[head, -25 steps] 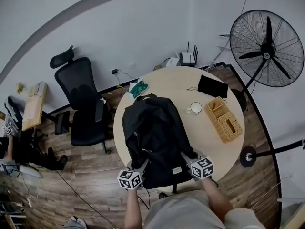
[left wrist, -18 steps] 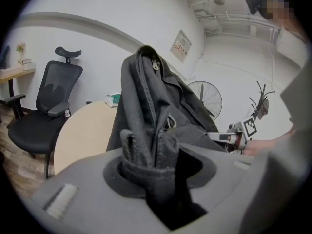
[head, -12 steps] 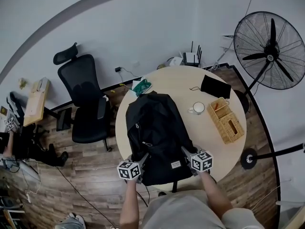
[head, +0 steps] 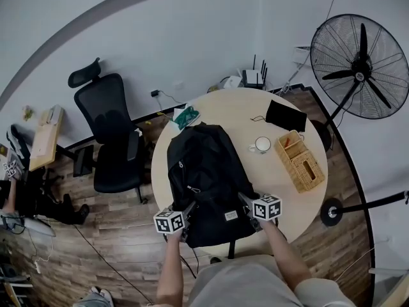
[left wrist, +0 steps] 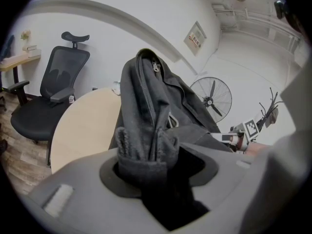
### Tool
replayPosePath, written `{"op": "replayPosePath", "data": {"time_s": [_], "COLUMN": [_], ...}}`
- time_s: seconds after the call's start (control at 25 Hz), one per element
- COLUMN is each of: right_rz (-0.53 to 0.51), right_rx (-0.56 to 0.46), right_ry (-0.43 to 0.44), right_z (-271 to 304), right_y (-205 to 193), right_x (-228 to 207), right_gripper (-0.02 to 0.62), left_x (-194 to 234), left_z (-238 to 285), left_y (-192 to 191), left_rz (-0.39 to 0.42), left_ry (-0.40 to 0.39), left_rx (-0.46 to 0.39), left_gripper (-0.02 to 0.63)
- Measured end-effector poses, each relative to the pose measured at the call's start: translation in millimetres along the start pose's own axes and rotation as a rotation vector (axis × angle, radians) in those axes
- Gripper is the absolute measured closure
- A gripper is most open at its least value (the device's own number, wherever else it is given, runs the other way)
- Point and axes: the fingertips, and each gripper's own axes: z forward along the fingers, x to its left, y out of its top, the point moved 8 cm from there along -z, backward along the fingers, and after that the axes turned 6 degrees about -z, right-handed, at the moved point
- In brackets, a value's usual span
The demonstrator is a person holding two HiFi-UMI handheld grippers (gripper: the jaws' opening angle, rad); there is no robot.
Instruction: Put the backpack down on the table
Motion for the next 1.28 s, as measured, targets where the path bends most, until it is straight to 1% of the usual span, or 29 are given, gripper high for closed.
{"op": "replayPosePath", "data": {"time_s": [0.28,0.48,0.68,0.96,1.08,1.28], "right_rz": [0.054,0.105,0.144,0.178,0.162,0.035], "right_rx": [0.077,0.127,0.177,0.219,0.237,0.293], "right_ry": [-0.038,-0.059,-0.071,-0.089,-0.107,-0.183], "right_z": [20.0,34.2,46.8,55.9,58.7,63.7], "right_y": [5.6,6.0,9.4,8.9,7.8,13.0], "right_x": [-14.5,-25.1,-31.4,-37.9,-36.8,-29.7], "right_gripper": [0.537,0.524,0.511,0.495,0.491,0.488], "left_x": [11.4,22.8,34.7,44.6,47.4,47.7], "left_z": [17.1,33.1,45.2,57.6,59.9,65.5], "left_y": [11.6,11.6,16.8,17.5,16.0,17.8], "left_rz": [-0.055,-0.119,-0.190,-0.250,-0.259,-0.232], "left_ry": [0.040,0.052,0.041,0.042,0.050,0.081], "left_rx": [0.070,0.138,0.196,0.249,0.262,0.286], "left_gripper": [0.337,0.324,0.313,0.284,0.273,0.261]}}
